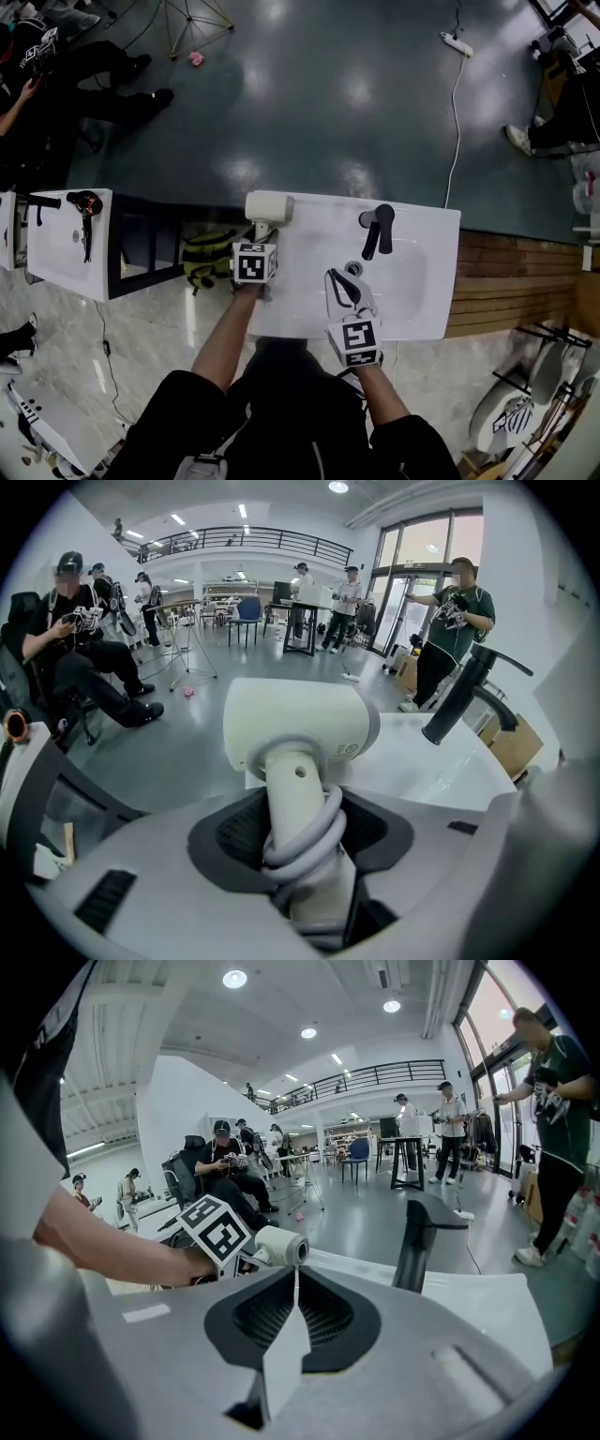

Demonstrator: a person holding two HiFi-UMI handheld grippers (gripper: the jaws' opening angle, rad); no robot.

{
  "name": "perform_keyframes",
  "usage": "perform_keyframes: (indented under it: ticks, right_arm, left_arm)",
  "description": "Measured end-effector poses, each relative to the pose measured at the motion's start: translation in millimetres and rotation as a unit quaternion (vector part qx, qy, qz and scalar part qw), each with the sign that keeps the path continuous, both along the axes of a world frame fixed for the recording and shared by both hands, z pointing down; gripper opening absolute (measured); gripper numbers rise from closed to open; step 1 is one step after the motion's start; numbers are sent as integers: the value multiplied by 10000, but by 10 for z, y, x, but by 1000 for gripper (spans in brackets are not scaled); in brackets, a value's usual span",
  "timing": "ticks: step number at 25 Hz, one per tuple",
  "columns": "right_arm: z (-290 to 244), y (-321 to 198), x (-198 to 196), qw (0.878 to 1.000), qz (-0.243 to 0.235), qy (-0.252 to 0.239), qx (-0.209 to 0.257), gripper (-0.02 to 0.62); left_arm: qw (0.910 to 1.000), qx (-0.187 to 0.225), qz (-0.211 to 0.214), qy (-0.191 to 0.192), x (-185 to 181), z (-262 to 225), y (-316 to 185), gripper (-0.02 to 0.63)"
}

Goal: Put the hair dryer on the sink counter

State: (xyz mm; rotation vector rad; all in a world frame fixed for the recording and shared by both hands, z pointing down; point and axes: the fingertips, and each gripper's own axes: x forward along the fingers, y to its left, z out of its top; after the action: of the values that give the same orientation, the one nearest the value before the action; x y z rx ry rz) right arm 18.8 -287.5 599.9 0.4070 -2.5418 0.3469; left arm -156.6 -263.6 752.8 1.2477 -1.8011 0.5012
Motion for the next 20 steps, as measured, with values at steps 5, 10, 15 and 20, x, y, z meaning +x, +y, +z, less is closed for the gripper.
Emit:
perform_keyframes:
  ticks: [5,10,15,20]
  right_arm:
    - [-23,-49,-50,10000,-18,22,-7,6]
    - [-87,-130,-87,10000,-15,55,76,6]
    - [-158,-184,-79,9999,42,76,138,6]
    - [-222,-185,-87,9995,101,113,284,6]
  left_arm:
    - [9999,-22,127,-57,9,-1,-14,196]
    - [9999,14,154,10,8,-17,-23,196]
    - [9998,40,183,90,19,-33,-14,204]
    - [9996,113,215,124,29,-106,11,206]
